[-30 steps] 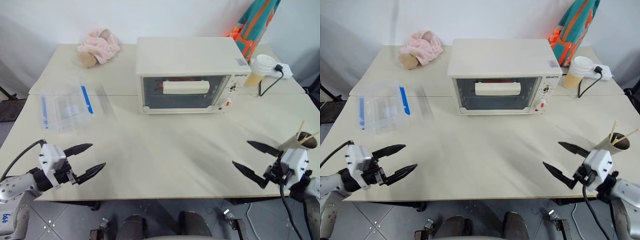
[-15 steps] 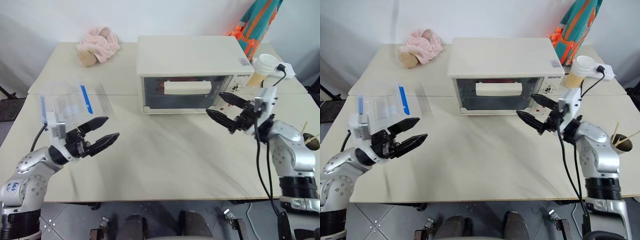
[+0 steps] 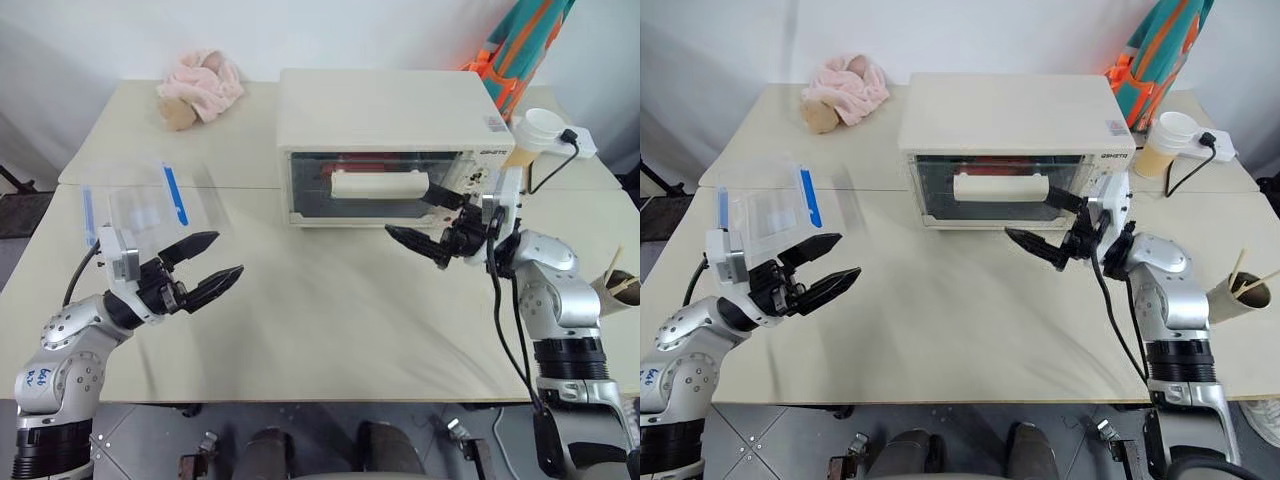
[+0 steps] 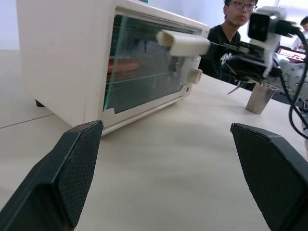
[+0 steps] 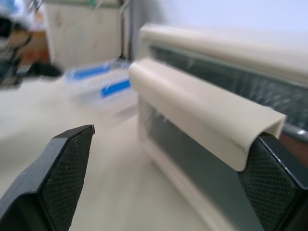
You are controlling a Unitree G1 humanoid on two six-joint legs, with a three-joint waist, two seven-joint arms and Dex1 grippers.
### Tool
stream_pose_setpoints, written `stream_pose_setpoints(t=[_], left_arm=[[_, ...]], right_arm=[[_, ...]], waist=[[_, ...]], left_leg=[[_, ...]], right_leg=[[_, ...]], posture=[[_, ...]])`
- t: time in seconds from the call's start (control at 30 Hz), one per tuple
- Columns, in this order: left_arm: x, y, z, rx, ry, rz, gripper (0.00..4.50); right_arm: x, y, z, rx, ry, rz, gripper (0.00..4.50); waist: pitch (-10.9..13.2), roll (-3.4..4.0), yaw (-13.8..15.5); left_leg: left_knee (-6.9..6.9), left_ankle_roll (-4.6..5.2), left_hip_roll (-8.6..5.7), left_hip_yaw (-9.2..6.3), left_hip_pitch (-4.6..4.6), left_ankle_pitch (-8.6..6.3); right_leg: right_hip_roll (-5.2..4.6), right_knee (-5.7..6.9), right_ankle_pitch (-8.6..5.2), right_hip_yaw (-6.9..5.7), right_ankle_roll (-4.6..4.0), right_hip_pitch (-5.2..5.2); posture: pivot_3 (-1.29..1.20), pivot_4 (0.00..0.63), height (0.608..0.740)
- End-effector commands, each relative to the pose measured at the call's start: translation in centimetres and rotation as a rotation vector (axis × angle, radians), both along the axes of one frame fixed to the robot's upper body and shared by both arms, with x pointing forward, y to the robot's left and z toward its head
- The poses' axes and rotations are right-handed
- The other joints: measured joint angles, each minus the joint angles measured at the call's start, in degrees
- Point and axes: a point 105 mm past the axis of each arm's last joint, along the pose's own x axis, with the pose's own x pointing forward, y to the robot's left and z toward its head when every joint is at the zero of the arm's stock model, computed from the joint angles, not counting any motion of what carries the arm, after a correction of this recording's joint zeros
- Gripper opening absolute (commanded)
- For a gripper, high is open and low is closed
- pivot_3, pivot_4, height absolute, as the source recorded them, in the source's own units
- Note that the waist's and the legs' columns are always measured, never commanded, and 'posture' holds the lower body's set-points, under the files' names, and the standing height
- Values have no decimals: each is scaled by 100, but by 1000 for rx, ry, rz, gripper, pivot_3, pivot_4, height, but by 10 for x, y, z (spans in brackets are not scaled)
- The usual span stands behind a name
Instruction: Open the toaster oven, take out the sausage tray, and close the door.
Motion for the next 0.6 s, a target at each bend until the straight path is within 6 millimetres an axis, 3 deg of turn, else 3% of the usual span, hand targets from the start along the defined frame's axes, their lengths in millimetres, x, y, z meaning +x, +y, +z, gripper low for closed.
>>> stream_pose_setpoints(t=[0.03,0.23,0.43,0.6], left_arm=[[1,3,5,24,-24,1,4500],[3,-1,1,47,19,-48,4500],[22,-17,13,-13,-3,-107,2673],[45,-45,25,-55,-61,-157,1047]], right_arm=[[-19,3,10,-73,-132,57,4476],[-38,-6,-5,-212,-254,52,4476],[-59,-14,-34,-279,-254,16,4500],[-57,-16,-37,-267,-277,-27,4500]], waist=[[0,0,-7],[2,2,38],[3,4,159],[3,4,154]], left_leg=[[0,0,0,2,0,0],[-2,-1,0,-3,-7,1],[-5,-6,-4,-32,-12,-3],[8,-6,-5,-18,-8,0]], right_leg=[[-1,0,0,-5,0,0],[-4,-4,0,-26,0,2],[-7,-4,0,-57,0,10],[-7,-9,0,-61,1,19]], posture=[[0,150,740],[0,150,740],[0,150,740],[0,150,740]])
